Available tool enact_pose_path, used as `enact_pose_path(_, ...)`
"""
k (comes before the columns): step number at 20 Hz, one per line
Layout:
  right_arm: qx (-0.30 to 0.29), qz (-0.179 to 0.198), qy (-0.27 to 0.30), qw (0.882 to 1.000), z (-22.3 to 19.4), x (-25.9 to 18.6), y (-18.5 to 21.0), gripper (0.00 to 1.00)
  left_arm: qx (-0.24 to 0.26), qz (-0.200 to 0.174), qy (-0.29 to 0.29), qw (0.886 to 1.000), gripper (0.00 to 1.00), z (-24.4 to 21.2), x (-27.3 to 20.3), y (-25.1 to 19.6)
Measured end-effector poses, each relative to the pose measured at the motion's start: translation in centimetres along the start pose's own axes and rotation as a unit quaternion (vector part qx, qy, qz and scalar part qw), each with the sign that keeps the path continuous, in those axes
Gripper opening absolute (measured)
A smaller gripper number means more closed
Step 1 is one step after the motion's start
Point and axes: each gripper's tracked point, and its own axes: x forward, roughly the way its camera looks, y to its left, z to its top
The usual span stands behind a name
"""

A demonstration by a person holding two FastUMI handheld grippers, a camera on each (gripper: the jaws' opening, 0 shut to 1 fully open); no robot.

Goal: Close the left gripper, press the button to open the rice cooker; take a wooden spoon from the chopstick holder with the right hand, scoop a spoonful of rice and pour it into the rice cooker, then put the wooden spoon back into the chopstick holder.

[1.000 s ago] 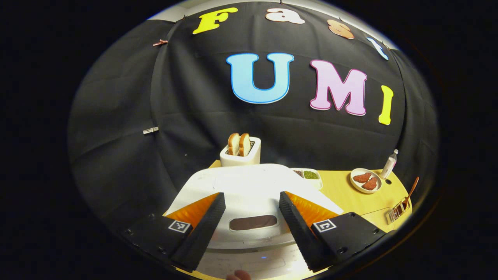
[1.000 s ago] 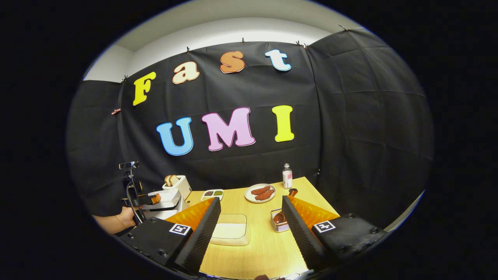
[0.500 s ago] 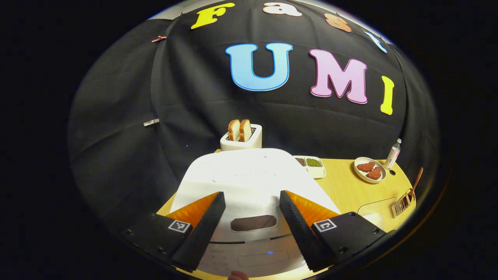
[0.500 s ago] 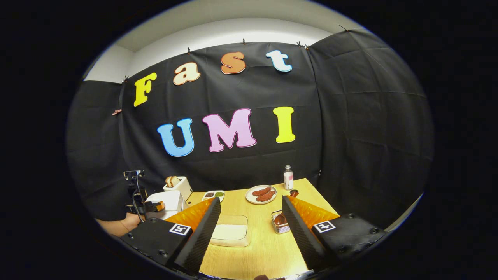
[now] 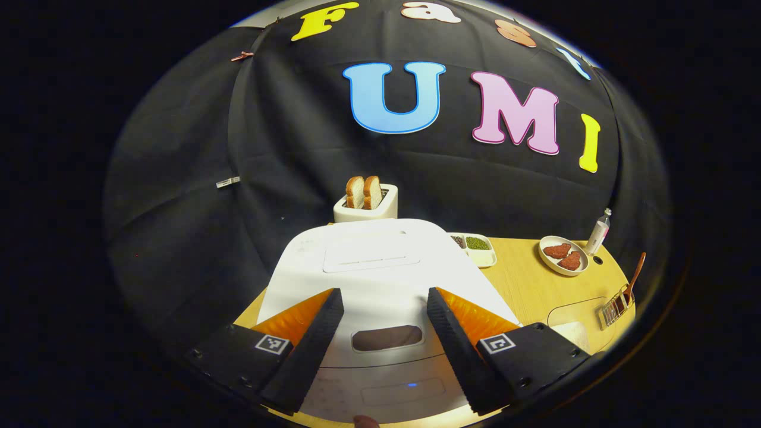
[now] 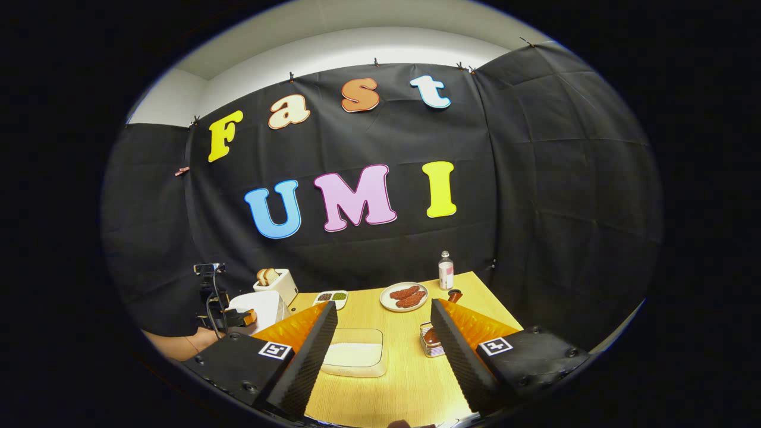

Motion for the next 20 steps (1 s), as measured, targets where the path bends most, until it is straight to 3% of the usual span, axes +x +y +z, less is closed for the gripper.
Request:
enact_pose_path(13, -0.004, 0.003, -0.002, 1.0, 0.3, 0.0, -0.6, 0.98, -0.02, -0.019, -0.043, 0.999, 0.97, 2.8, -2.6, -0.4)
enact_pose_path(20, -0.008, 0.012, -0.006, 1.0, 0.5, 1.1, 0.2, 0.99, -0.013, -0.041, -0.119, 0.992, 0.95, 7.7, -9.4, -0.7)
